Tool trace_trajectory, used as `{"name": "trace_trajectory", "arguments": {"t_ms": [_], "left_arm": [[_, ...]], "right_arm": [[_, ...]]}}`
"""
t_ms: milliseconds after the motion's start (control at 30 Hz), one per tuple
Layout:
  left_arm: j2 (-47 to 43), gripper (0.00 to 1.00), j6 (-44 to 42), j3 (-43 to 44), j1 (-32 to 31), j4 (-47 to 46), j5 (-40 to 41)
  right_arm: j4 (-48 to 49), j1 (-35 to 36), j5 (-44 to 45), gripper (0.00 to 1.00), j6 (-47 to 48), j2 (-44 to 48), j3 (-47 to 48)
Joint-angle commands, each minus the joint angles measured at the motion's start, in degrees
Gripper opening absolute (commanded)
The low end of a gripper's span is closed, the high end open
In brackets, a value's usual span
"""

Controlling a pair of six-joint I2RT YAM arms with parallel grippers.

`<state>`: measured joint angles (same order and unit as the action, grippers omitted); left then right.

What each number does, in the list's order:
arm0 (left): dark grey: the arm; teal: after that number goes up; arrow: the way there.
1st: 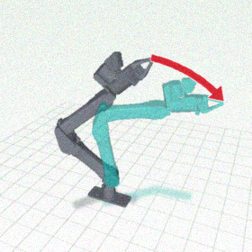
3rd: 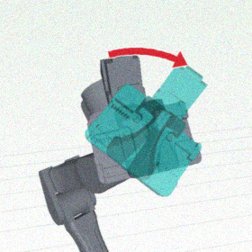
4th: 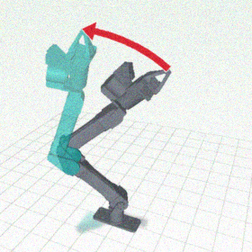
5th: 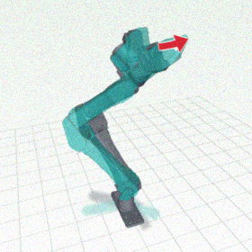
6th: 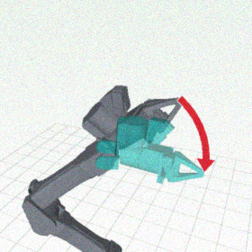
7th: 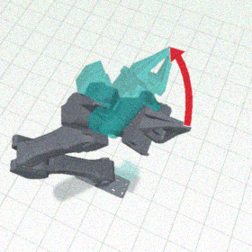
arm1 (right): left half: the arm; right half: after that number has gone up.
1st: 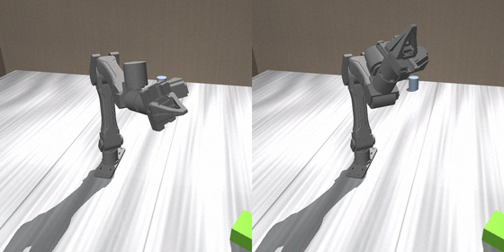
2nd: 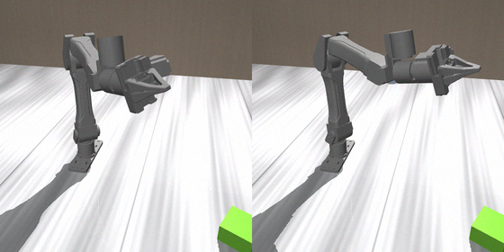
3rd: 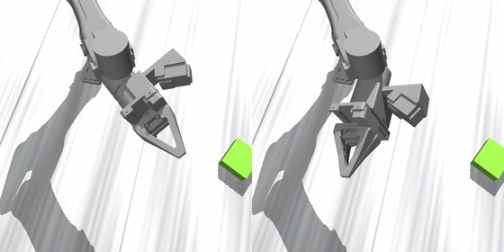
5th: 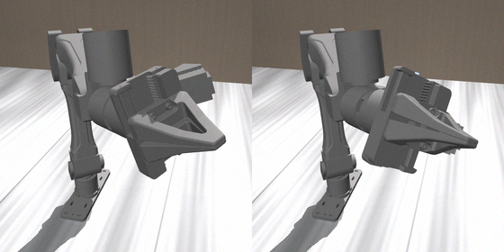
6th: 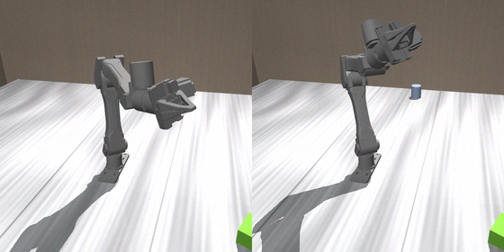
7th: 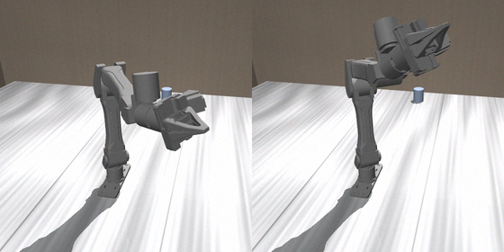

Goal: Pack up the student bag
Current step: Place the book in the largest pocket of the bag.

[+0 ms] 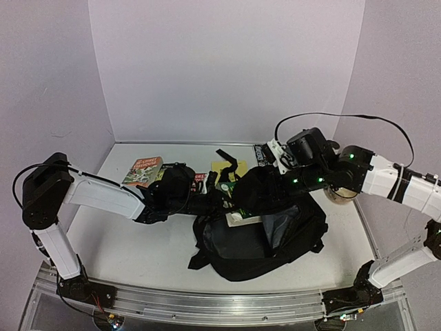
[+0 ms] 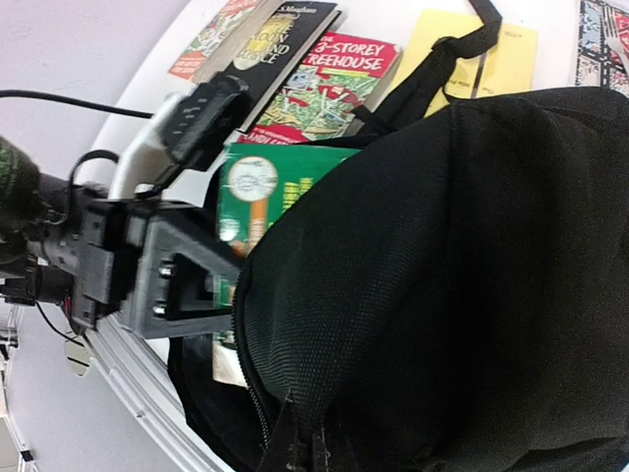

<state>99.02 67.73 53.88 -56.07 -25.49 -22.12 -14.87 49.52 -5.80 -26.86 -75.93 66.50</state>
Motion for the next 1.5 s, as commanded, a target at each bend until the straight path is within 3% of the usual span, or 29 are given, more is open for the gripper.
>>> {"name": "trace_trajectory", "arguments": {"t_ms": [0, 467, 533, 800, 1000, 1167, 1333, 1467], "left_arm": [[2.5, 0.00, -1.3, 5.0, -1.4, -6.6, 0.8], [13.9, 0.02, 3.4, 9.6, -6.8, -8.0, 7.8], [14.7, 0.08, 4.5, 8.0, -6.9, -8.1, 9.2], [12.4, 0.57, 3.8, 2.9, -7.1, -7.8, 12.0], [9.8, 0.75, 3.2, 0.8, -7.2, -3.5, 13.1], [7.4, 0.75, 3.1, -0.1, -7.4, 2.9, 15.5], [10.3, 0.53, 2.0, 5.5, -8.0, 4.5, 13.6], [11.6, 0.48, 1.0, 8.1, -8.9, 5.2, 12.9]], "right_arm": [[7.6, 3.3, 3.7, 0.00, -5.4, 2.6, -0.7], [13.4, 6.7, 12.8, 0.00, -8.6, 1.2, -2.5], [13.4, 6.8, 14.1, 0.00, -8.2, 1.4, -3.2], [12.9, 6.8, 18.1, 0.00, -6.6, 2.0, -5.4], [12.3, 6.7, 19.1, 0.01, -5.4, 1.7, -5.2], [11.9, 6.8, 19.3, 0.01, -5.1, 1.5, -5.0], [11.9, 6.8, 17.9, 0.01, -5.4, 0.2, -4.6], [11.9, 6.8, 18.5, 0.01, -5.1, 0.1, -4.6]]}}
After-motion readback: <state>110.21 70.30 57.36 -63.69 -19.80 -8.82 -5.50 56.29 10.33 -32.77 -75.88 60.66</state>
